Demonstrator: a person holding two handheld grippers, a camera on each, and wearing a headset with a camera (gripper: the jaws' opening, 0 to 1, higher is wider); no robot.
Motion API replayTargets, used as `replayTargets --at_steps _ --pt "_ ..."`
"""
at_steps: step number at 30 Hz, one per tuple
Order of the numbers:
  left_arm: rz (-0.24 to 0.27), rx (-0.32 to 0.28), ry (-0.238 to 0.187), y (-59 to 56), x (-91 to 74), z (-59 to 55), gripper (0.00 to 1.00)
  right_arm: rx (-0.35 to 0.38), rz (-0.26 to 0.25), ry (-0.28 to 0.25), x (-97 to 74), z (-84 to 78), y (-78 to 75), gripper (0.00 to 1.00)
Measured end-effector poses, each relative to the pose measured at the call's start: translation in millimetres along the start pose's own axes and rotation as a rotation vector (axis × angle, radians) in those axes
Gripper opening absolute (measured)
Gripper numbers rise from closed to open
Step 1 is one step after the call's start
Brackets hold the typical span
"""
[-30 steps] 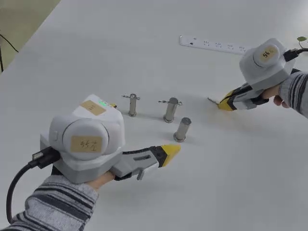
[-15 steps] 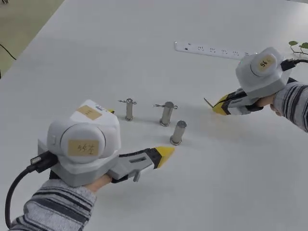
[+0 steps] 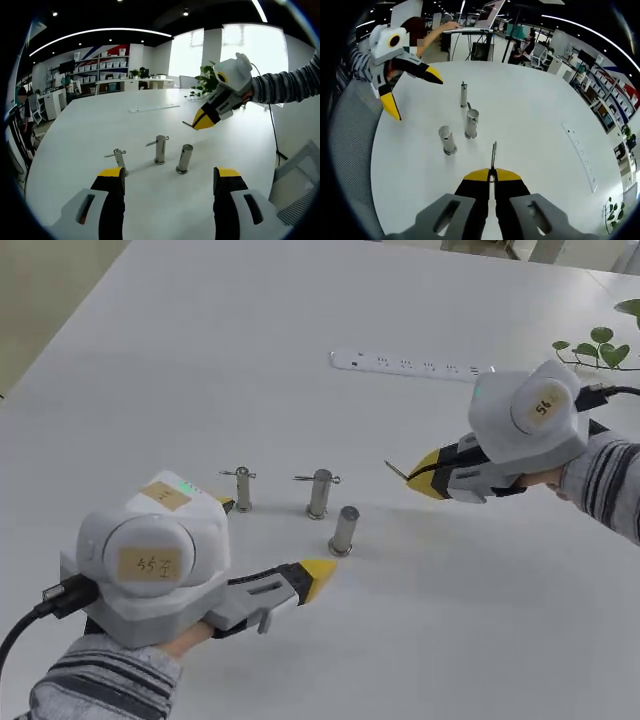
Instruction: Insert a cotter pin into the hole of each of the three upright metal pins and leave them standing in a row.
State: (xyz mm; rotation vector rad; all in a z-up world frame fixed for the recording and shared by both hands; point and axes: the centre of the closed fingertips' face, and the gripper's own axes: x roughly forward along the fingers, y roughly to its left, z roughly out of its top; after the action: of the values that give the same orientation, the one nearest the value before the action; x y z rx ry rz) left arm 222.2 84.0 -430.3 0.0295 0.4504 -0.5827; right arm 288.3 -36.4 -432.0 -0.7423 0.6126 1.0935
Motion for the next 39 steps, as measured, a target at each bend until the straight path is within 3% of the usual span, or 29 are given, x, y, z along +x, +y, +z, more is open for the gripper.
replayTargets --at_steps 7,11,15,24,30,39 --pt "-0.036 0.021 0.011 -7.4 1.9 6.9 0.65 -0.122 0.013 -0.043 -6.0 20.7 27.7 0.0" --pt "-0.077 0.002 -0.013 -12.6 2.8 15.3 0.6 -0.185 0.042 -0.064 -7.1 29.7 45.9 0.0" --pt "-0.123 -0.037 -0.019 -19.2 4.0 20.7 0.57 -0.243 0.052 -0.079 -6.4 34.5 54.2 0.0" --pt "-0.196 -0.081 -0.013 -34.8 3.9 22.5 0.4 -0.366 0.068 -0.098 -6.6 42.2 76.5 0.0" --pt "-0.232 -0.099 -0.018 -43.9 3.1 24.1 0.29 -0.393 0.082 -0.115 -8.4 46.8 86.1 0.0" --pt "-0.256 -0.123 -0.027 -48.1 3.3 26.8 0.14 -0.402 0.086 -0.142 -11.1 55.0 91.9 0.0"
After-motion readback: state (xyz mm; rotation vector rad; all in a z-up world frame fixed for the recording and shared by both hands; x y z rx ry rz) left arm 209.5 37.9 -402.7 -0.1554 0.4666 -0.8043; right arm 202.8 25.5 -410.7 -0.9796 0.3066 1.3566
